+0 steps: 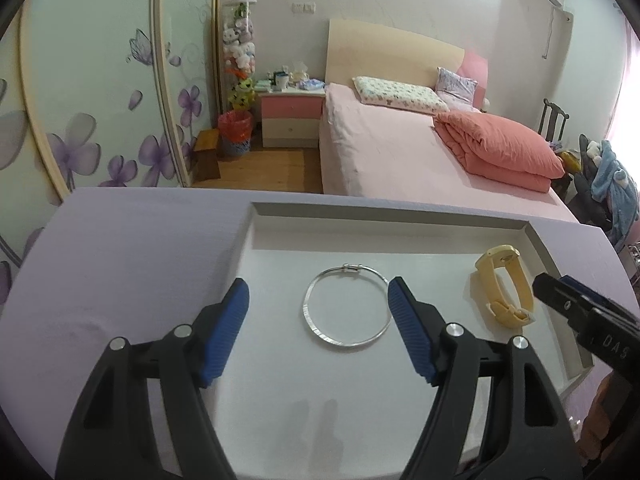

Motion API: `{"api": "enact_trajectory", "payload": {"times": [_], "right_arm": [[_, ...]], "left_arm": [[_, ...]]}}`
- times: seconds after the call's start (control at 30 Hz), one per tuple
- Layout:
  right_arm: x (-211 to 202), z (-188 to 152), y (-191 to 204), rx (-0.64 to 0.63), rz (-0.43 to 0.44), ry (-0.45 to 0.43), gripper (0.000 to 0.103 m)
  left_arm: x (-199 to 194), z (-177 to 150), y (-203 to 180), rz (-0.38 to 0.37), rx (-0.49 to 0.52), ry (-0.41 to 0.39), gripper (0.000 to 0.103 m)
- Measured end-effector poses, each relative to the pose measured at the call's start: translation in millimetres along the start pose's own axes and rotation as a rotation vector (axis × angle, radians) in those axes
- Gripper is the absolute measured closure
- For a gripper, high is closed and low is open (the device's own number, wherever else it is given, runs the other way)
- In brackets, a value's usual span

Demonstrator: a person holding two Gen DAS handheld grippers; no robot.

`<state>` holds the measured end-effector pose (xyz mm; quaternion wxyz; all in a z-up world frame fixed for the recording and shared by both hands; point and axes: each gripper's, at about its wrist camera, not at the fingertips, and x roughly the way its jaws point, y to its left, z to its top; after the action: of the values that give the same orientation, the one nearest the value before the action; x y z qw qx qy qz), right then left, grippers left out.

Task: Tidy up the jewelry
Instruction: 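Move the right gripper to the silver cuff and grasp it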

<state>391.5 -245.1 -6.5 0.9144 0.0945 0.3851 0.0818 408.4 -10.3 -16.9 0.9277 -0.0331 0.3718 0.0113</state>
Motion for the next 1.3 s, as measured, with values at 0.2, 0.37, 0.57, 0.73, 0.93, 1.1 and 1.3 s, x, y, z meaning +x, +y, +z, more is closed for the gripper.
{"api": "enact_trajectory", "payload": {"times": [0.2, 0.37, 0.57, 0.73, 0.93, 1.1, 1.3], "right_arm": [[-26.4, -13.4, 11.0, -0.038, -0.006, -0.037, 0.025], [-52.1, -25.8, 18.5, -0.064, -0.014, -0.073, 0.011], [-85.5, -49.7, 20.9, -0.110, -0.034, -0.115, 0.006], [-114.0, -80.1, 6.9, -0.109, -0.025, -0.114, 0.006], [-134.5, -122.1, -10.3, -0.104, -0.054, -0.075, 0.006], [-142.0, -154.0, -18.2, -0.120, -0.090, -0.027, 0.006], [-138.1, -173.8, -30.5, -0.090, -0.128, 0.039, 0.006]], "left_arm": [[-38.8, -11.7, 12.9, 0.022, -0.010, -0.059, 0.021], [-71.8, -29.0, 24.3, 0.029, -0.026, -0.113, 0.012], [-108.9, -55.6, 36.2, 0.016, -0.033, -0.169, 0.007], [-139.8, -89.3, 47.0, -0.023, -0.025, -0.196, 0.005], [-160.9, -132.0, 57.1, -0.040, -0.016, -0.184, 0.005], [-169.3, -160.0, 65.8, -0.037, -0.009, -0.155, 0.005], [-179.6, -185.5, 65.3, -0.019, 0.020, -0.142, 0.005]]}}
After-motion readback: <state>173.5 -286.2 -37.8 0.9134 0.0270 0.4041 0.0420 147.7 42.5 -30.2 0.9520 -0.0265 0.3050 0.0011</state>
